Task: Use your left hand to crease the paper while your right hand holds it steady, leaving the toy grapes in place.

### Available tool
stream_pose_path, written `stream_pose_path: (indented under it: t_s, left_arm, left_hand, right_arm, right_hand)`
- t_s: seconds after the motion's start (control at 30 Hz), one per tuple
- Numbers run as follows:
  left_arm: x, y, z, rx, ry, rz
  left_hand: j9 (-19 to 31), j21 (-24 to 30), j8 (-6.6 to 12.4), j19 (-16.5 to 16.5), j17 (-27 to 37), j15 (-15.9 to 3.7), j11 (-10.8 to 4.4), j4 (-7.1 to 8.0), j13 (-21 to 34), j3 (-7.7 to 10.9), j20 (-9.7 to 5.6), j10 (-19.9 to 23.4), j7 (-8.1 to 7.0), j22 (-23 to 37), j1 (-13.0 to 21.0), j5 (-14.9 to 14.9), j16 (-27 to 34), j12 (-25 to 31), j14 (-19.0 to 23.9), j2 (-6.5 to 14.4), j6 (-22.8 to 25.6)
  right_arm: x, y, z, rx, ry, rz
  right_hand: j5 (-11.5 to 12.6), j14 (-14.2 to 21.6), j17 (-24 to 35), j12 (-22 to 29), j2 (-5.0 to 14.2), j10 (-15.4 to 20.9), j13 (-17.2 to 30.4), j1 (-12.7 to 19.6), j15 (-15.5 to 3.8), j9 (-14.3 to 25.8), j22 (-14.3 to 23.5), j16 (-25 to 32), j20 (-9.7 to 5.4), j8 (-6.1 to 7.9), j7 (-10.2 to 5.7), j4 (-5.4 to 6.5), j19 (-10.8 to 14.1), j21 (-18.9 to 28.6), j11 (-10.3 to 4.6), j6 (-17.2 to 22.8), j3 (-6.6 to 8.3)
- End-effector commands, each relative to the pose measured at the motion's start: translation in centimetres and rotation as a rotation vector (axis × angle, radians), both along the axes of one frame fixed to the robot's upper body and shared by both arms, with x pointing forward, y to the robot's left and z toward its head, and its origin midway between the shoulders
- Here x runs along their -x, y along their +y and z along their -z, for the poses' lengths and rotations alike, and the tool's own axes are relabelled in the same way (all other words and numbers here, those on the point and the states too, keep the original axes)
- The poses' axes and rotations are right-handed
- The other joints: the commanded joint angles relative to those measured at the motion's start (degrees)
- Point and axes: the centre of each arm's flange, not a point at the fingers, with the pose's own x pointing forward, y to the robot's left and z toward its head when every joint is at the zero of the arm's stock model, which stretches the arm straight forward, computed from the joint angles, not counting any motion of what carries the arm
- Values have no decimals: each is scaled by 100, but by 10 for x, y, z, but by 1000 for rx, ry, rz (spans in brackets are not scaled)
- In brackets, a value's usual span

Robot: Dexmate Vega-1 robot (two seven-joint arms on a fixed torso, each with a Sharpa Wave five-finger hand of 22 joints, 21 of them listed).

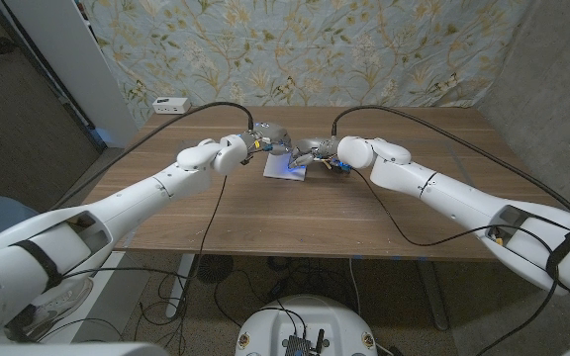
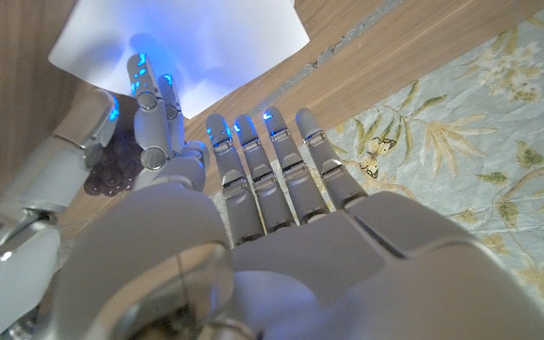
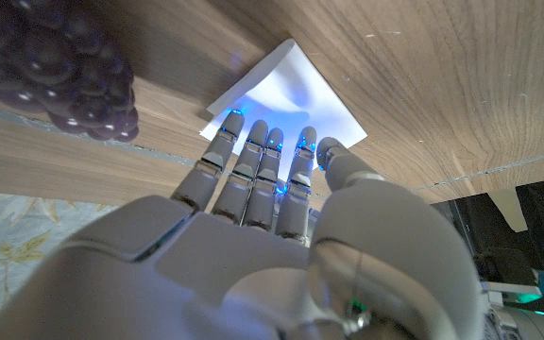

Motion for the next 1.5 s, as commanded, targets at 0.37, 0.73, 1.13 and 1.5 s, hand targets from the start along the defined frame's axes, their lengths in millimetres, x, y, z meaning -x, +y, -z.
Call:
stream_pose_path:
  t_s: [0.37,0.73,1.13,1.5]
  left_arm:
    - [-9,8,2,18,129,-9]
    - [-11,5,4,-60,161,-36]
    - [-10,1,5,-38,221,25]
    - [-9,-9,9,-57,335,182]
  left_hand:
    - [25,341,-168,877,-57,-9,223,177,-208,17,8,642,281,-10,-723,69,76,43,825,-178,484]
    - [32,357,-107,1049,-77,6,271,313,-337,-28,-61,1158,420,-30,-1216,29,85,69,1353,-246,1094]
    - [26,293,-389,1013,-82,14,287,376,-416,17,-18,851,376,-32,-1471,38,-183,-196,1056,-196,741]
    - [34,176,-513,719,-57,37,291,252,-400,308,121,623,381,-16,-1378,107,-372,-355,819,-3,626]
  right_arm:
    - [-7,0,0,34,51,51]
    - [-10,-1,-1,46,64,91]
    - [-13,1,-1,82,93,131]
    - [-14,1,-1,96,106,135]
  right_hand:
    - [-187,-835,-24,-162,-362,-723,-7,-695,380,10,-22,-417,168,-96,112,35,-408,-268,324,-701,-526]
    - [-231,-1130,-77,-200,-438,-1202,-36,-1101,590,10,-22,-620,196,-127,238,112,-501,-375,457,-1194,-773]
    - [-294,-1124,-117,-165,-752,-1370,-66,-1746,693,0,-14,-701,346,-103,482,308,-448,-425,494,-1633,-1175]
    - [-277,-1086,-133,-153,-836,-1390,-75,-1907,682,-7,-13,-716,328,-109,604,344,-395,-431,533,-1789,-1278]
